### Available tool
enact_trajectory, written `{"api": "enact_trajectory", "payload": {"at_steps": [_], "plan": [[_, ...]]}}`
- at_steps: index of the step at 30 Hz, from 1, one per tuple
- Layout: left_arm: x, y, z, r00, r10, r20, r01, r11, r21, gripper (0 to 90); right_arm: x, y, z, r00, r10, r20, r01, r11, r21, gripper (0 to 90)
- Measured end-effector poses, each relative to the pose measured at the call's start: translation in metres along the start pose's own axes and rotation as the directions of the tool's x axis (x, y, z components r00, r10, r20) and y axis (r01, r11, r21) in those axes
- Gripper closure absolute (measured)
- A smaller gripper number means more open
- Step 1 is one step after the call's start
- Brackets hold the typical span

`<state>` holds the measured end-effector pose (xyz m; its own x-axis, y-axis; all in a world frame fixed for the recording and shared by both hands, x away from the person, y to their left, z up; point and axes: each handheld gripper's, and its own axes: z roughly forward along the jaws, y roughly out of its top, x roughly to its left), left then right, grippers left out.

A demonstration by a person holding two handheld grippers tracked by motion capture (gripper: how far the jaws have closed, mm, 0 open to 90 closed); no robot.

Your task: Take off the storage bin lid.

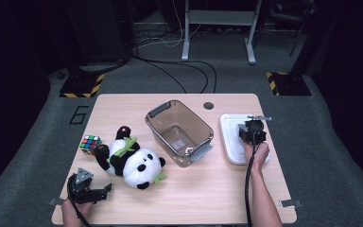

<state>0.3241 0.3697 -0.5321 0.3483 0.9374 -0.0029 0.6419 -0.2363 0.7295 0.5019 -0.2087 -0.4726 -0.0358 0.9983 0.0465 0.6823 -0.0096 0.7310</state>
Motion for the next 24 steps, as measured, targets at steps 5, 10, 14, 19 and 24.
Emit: {"api": "enact_trajectory", "payload": {"at_steps": [5,10,14,19,24], "plan": [[0.000,0.000,0.000,1.0000,0.000,0.000,0.000,1.0000,0.000,3.1,-0.002,-0.010,0.009,0.9998,-0.019,0.010,0.019,1.000,0.013,66.4],[0.000,0.000,0.000,1.0000,0.000,0.000,0.000,1.0000,0.000,3.1,0.000,-0.012,0.011,0.9984,-0.055,0.011,0.055,0.998,0.018,66.0],[0.000,0.000,0.000,1.0000,0.000,0.000,0.000,1.0000,0.000,3.1,-0.001,-0.010,0.010,0.9969,-0.078,0.003,0.078,0.996,0.030,62.9],[0.000,0.000,0.000,1.0000,0.000,0.001,0.000,1.0000,0.000,3.2,-0.006,-0.006,0.003,0.9946,-0.098,-0.033,0.099,0.995,0.018,36.9],[0.000,0.000,0.000,1.0000,0.002,0.001,-0.002,1.0000,-0.002,3.5,-0.007,-0.002,-0.007,0.9821,-0.106,-0.155,0.122,0.988,0.093,15.1]]}}
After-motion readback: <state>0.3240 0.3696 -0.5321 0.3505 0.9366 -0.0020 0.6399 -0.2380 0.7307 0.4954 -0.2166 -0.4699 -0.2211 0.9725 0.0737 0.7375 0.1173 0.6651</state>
